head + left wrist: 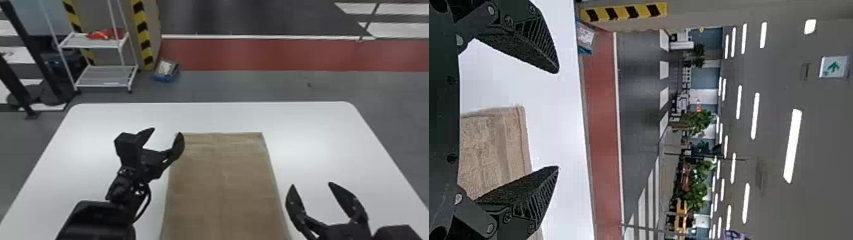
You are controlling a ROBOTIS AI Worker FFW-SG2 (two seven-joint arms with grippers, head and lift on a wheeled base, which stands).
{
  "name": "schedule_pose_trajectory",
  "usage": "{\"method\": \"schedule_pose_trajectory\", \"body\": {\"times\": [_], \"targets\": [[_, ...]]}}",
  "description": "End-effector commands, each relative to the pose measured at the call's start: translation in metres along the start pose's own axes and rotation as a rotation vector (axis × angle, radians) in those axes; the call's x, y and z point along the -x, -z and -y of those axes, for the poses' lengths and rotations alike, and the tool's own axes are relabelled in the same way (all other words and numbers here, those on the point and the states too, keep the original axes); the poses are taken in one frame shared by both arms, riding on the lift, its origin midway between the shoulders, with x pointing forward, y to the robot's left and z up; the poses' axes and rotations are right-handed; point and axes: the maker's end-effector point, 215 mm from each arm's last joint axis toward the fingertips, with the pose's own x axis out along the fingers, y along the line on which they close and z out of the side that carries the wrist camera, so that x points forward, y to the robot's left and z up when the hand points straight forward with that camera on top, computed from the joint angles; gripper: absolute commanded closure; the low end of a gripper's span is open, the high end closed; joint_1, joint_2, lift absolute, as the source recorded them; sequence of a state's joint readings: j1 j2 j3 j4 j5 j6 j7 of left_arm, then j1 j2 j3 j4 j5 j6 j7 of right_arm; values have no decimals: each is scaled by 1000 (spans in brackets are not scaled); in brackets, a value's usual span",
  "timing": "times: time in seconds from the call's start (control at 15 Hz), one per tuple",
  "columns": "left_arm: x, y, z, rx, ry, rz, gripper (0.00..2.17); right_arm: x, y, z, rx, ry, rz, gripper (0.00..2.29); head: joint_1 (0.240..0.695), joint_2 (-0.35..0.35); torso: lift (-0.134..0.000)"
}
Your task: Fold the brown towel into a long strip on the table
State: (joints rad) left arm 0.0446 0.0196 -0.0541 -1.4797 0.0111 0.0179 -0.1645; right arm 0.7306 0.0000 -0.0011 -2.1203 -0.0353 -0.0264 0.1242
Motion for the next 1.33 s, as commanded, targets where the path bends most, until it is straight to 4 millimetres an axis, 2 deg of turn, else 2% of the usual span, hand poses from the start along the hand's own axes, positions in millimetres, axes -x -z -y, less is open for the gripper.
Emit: {"method": "schedule_pose_trajectory", "body": {"times": [0.0,0.07,0.33,0.47,0.53,0.6,0.73,0.87,1.2,1.27], "targets": [[-39,21,14,-8,38,-62,238,1,3,-5,5,-7,-7,147,695,-34,-57],[-47,29,15,-2,42,-84,265,2,4,-8,10,-12,-10,147,695,-43,-57],[-62,36,7,27,58,-110,272,4,8,-10,18,-15,-19,147,695,-55,-57],[-68,42,8,27,70,-134,414,3,8,-16,15,-24,-19,147,695,-51,-57],[-66,51,7,28,72,-158,414,2,8,-18,13,-28,-20,147,695,-51,-57],[-62,71,0,36,58,-225,414,-1,10,-28,-1,-44,-27,147,695,-49,-57],[-57,88,-6,41,48,-263,414,-2,11,-31,0,-56,-29,147,695,-28,-57],[-53,92,-16,52,35,-261,414,-6,11,-34,-5,-62,-26,147,695,-13,-57],[-52,89,-13,58,53,-245,414,-8,16,-37,-6,-73,-34,147,695,10,-57],[-49,95,-15,66,51,-254,414,-9,17,-38,-5,-76,-36,147,695,9,-57]]}}
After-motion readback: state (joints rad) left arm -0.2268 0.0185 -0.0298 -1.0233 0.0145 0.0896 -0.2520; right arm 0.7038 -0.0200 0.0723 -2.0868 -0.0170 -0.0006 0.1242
